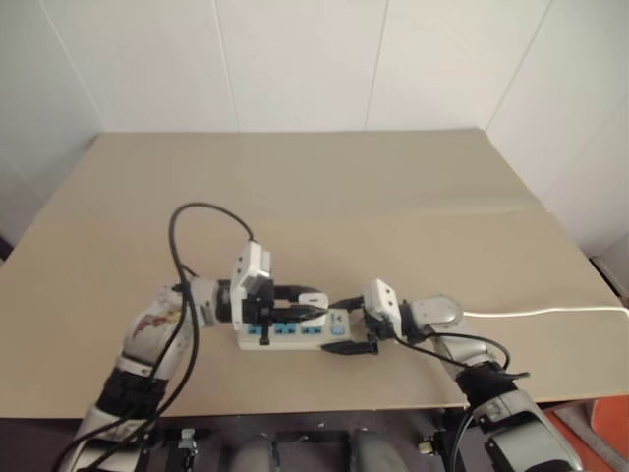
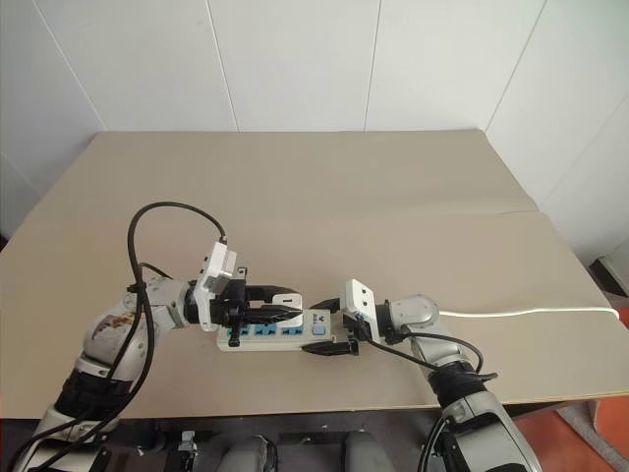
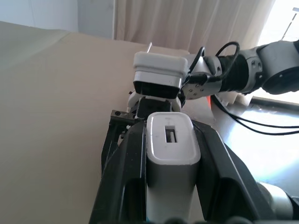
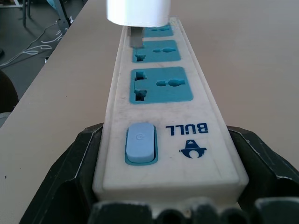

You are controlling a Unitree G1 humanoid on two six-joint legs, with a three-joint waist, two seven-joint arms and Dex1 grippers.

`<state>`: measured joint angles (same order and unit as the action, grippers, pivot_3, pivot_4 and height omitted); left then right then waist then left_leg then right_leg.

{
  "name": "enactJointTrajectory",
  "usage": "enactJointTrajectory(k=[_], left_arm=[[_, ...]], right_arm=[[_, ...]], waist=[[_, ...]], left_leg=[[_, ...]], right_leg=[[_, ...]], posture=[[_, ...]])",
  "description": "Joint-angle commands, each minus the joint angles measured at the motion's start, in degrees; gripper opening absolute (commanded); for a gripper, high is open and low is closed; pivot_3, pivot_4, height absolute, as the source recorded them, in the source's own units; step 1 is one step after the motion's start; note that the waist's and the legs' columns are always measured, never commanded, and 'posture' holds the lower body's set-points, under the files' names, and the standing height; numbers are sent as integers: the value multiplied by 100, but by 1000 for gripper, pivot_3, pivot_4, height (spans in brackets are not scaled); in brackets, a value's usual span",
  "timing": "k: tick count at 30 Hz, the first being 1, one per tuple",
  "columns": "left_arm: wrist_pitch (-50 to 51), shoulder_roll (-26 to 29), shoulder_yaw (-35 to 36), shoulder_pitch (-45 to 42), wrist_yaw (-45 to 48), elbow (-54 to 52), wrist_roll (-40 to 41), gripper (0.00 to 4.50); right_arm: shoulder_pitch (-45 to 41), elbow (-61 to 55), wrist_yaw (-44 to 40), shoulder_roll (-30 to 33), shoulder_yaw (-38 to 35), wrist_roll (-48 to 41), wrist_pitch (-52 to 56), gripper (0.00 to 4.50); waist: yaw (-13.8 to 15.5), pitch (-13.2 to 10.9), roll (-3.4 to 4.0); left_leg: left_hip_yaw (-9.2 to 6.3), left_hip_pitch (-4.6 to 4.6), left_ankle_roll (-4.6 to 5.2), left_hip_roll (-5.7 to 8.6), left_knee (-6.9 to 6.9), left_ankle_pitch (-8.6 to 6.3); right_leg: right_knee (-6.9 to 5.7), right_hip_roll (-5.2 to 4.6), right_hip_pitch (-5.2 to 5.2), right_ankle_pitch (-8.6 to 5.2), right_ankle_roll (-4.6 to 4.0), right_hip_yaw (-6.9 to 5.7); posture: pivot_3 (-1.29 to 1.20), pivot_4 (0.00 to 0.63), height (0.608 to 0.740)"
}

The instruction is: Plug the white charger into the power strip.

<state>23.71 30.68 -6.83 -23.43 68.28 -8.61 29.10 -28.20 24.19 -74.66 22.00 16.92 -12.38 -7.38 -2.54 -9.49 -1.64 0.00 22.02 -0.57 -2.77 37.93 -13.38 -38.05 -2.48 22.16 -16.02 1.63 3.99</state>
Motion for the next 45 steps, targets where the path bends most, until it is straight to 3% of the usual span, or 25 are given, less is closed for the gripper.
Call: enactJointTrajectory(k=[1,17,45], left_arm=[[-623,-197,47,26,-17,85,-132,1019],[-1678,-202,-162,-195,1141,1076,-285,1019],[-2507,-594,-329,-404,1565,2063,-677,1019]], right_arm=[[190,154,-70,158,252,384,176,3420],[175,128,19,183,256,424,191,3420],[186,89,120,229,250,398,229,3420]], waist=[[3,0,0],[5,0,1],[8,1,1]], left_leg=[[0,0,0,0,0,0],[2,2,0,0,-3,0],[2,2,0,0,-5,0]], right_leg=[[1,-1,0,0,0,0],[4,0,1,0,0,0],[5,0,1,0,0,-1]], posture=[[0,150,740],[0,150,740],[0,150,740]])
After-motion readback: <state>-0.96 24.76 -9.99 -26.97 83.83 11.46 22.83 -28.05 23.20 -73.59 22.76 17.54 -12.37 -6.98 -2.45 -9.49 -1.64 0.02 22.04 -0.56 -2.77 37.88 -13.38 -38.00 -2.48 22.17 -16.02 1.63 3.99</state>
